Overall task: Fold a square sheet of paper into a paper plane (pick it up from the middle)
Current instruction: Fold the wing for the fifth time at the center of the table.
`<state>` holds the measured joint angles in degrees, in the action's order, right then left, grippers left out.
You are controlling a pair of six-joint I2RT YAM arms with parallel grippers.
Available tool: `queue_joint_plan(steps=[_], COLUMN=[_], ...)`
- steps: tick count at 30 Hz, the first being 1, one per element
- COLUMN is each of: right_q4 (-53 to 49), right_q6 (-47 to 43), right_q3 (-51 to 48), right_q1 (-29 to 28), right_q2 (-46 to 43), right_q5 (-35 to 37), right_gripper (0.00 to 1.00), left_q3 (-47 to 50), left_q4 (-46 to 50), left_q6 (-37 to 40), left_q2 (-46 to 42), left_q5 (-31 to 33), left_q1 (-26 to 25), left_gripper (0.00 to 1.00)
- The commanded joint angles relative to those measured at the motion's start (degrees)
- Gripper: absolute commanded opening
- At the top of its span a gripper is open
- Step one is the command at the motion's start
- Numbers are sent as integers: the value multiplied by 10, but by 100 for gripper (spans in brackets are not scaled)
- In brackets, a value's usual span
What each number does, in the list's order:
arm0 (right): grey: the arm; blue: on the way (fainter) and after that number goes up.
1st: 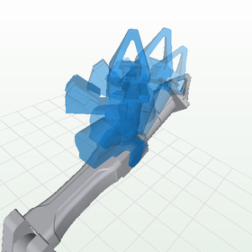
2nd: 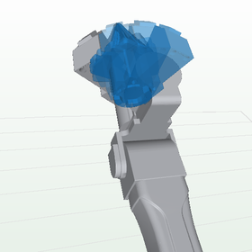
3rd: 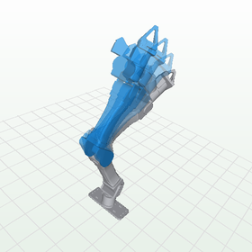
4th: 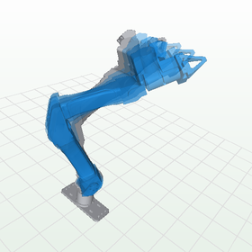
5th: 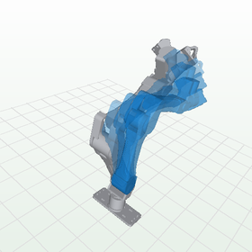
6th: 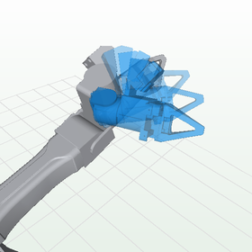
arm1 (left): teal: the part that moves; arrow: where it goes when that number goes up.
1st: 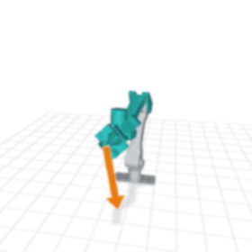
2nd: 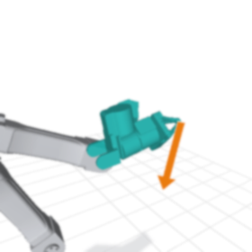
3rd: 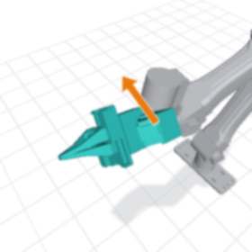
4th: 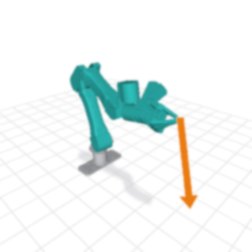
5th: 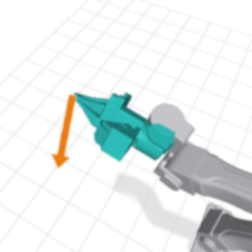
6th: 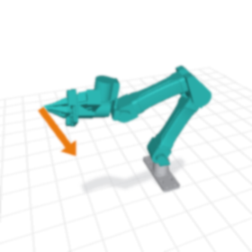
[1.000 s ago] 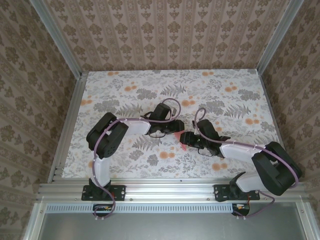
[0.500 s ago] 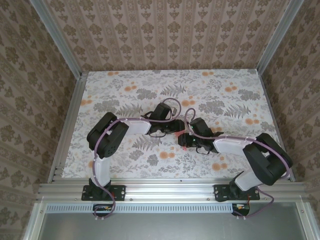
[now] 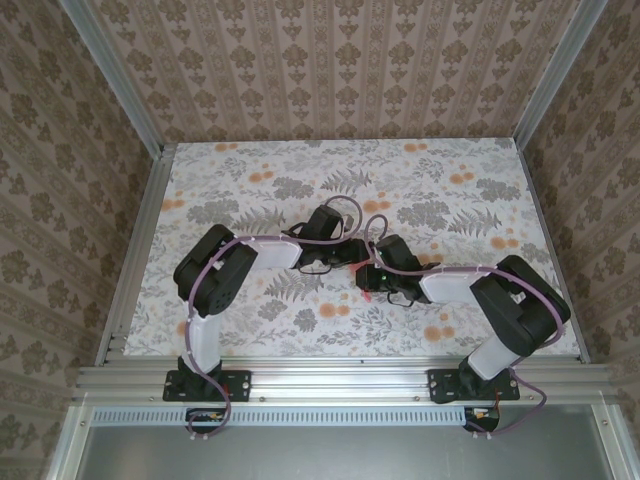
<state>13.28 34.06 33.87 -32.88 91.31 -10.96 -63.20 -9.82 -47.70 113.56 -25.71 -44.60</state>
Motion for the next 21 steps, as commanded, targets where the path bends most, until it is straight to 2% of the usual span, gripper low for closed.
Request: queue_joint_plan(steps=[1,5,15,21], right_q4=[33,85,314,400], right_q6=[20,66,252,325], right_q3=[-7,-34,-94,-111], right_q1=[4,19,59,59], right_q2=[15,9,45,79], right_q5=[7,-26,-169,-201], right_gripper=[10,0,0,0], left_q3=[-7,-3,42,64], left_q4=[1,-8,-32,-16], left_q6=[7,9,7,13], left_q2=[-5,-26,-111,-146], left_q5=[-2,-7,6,19], left_q1=[2,7,15,18], left_gripper=[50,53,58,58])
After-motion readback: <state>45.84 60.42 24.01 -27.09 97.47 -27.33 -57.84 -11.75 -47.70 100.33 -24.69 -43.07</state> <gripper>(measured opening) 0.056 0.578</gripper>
